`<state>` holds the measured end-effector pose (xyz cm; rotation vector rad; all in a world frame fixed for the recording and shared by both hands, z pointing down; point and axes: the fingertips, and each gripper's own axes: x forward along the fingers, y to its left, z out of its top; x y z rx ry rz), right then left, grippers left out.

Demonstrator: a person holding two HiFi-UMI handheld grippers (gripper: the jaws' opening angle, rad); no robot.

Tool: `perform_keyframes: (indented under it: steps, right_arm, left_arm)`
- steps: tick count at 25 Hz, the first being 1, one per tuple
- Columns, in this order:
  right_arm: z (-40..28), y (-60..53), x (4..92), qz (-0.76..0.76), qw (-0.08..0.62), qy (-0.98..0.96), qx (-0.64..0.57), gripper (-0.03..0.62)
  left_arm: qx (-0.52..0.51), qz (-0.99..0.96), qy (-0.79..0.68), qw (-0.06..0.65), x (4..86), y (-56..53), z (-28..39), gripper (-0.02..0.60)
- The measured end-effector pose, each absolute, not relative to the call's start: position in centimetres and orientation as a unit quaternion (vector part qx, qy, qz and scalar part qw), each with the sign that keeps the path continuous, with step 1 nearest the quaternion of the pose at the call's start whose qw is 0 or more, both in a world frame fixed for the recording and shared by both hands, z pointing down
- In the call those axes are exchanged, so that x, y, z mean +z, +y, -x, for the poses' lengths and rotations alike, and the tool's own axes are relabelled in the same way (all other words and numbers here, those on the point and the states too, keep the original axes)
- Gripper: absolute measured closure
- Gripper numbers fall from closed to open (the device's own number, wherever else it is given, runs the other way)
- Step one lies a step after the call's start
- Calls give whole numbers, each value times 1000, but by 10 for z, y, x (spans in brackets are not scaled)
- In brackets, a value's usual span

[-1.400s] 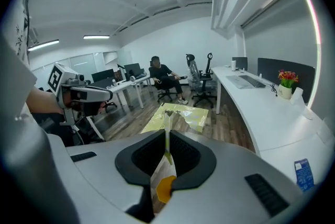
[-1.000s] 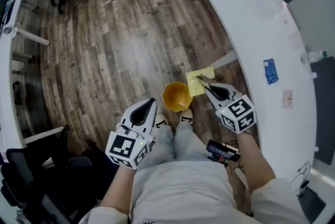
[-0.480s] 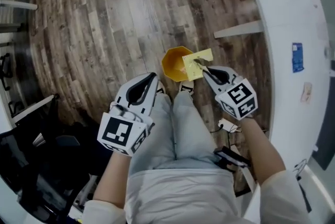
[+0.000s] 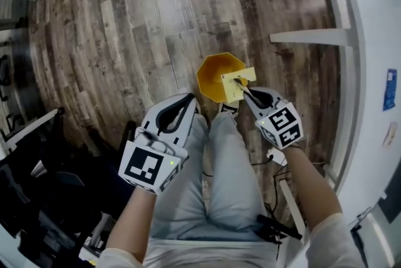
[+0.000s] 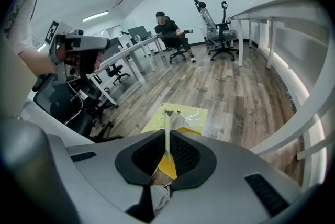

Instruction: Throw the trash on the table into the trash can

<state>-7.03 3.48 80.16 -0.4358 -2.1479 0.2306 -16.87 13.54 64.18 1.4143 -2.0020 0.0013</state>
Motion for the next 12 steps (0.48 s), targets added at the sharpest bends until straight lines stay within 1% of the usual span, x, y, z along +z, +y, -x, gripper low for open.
perform_keyframes:
  steps: [5,12]
  right_arm:
    - [67,48,877,183,454,-867,94,543]
    - [62,50,964,183,480,-851,111,543]
  left_arm:
    - [-1,-544,-764,346,696,131,166,578]
    - [6,-551,-756,354,754,120,159,578]
